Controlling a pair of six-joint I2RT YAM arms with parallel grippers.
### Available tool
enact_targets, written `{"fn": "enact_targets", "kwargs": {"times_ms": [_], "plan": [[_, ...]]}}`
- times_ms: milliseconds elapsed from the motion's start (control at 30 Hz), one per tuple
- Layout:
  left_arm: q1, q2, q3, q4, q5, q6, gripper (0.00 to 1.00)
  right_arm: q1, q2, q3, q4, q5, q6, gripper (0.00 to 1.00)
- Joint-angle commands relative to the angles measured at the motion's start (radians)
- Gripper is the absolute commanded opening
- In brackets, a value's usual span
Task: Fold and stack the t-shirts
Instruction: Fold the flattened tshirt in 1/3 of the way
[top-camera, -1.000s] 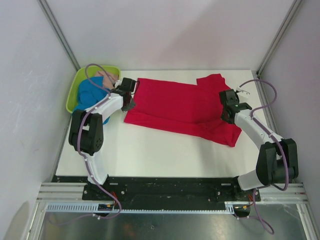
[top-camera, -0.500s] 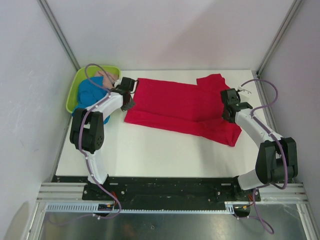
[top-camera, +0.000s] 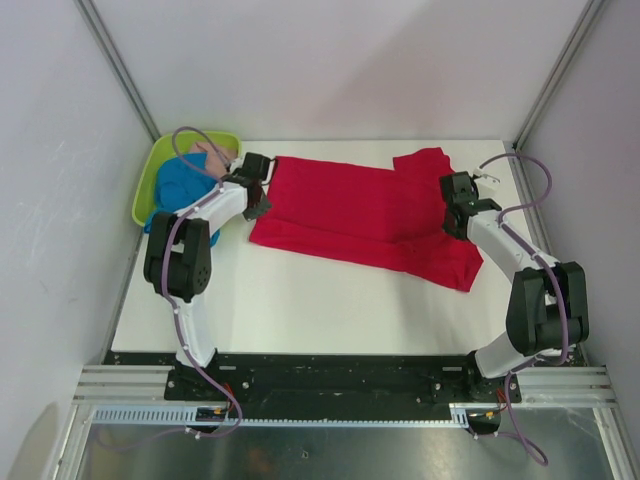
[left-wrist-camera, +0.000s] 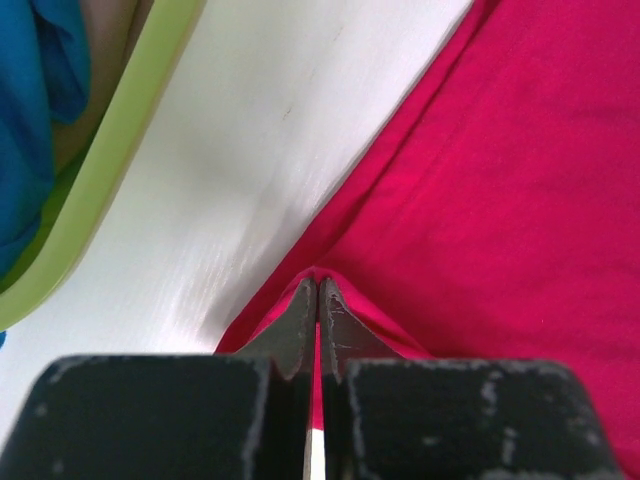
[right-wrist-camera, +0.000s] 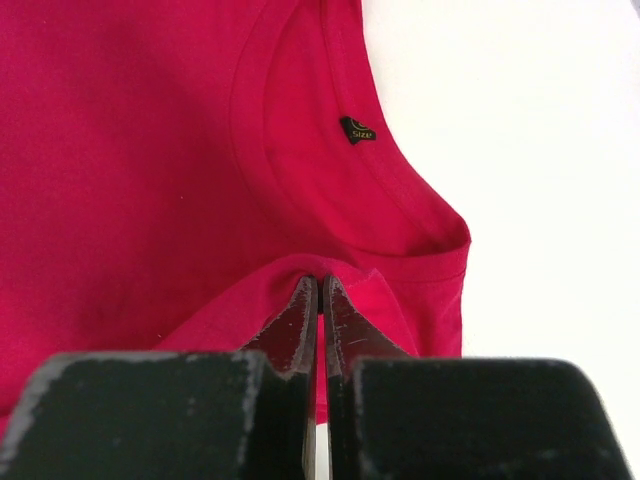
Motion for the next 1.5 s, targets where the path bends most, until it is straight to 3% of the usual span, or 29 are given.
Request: {"fn": "enact_targets", "kwargs": {"times_ms": [0,1467], "plan": [[0.016,0.001,0.048,0.021,-0.007,-0.015,0.00,-0.013,0.009,0.050,0.033,0.019,-0.016,0.00],[0.037,0.053,0.094,0.029,0.024,-0.006,0.00,-0.049,0.081,0.088,0.027,0.008,-0.028,0.00]]}}
